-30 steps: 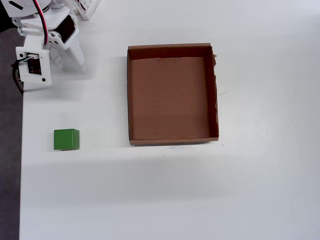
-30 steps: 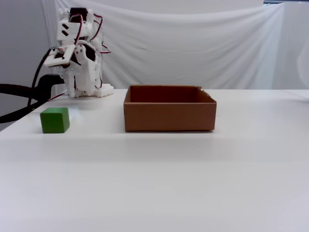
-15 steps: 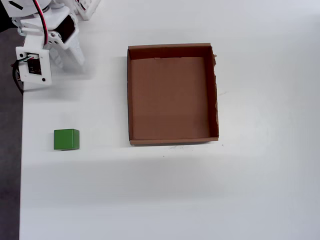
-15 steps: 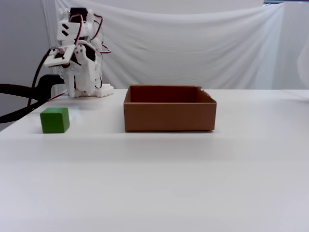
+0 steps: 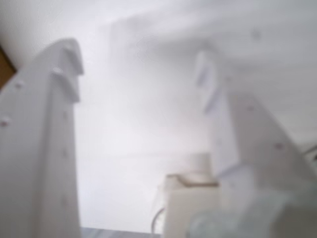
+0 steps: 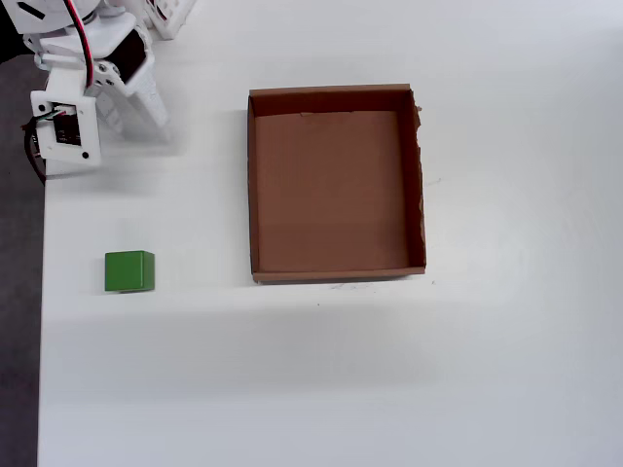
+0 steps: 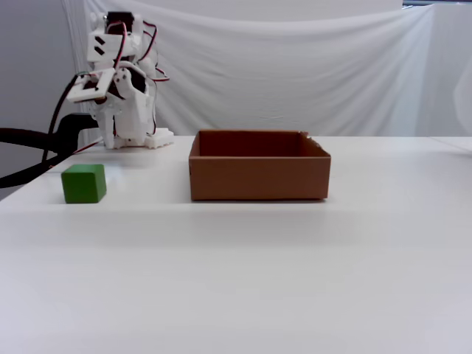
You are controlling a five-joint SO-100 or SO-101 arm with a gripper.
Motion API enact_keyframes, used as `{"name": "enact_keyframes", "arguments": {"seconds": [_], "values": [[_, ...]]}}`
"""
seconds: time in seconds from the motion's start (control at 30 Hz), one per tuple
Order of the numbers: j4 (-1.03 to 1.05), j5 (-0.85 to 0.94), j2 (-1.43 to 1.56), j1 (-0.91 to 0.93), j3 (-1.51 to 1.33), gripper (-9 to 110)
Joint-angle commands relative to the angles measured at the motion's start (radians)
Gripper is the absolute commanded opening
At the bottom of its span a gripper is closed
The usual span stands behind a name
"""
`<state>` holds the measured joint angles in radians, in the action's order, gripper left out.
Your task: Grasp a green cube and put it in a box.
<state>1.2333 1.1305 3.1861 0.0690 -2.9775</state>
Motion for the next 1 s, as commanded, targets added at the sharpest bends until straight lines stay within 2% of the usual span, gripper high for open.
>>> {"name": "enact_keyframes", "arguments": {"seconds": [0.0,0.2,0.37,0.73,0.97], "values": [[0.003,0.006,-0.008,0.003,0.008,24],[-0.104,0.008,-0.218,0.011,0.133,27],[-0.178,0.115,-0.531,0.038,0.357,29],[-0.176,0.362,-1.072,0.103,0.838,30],[-0.204,0.364,-1.319,0.1,1.066,34]]}}
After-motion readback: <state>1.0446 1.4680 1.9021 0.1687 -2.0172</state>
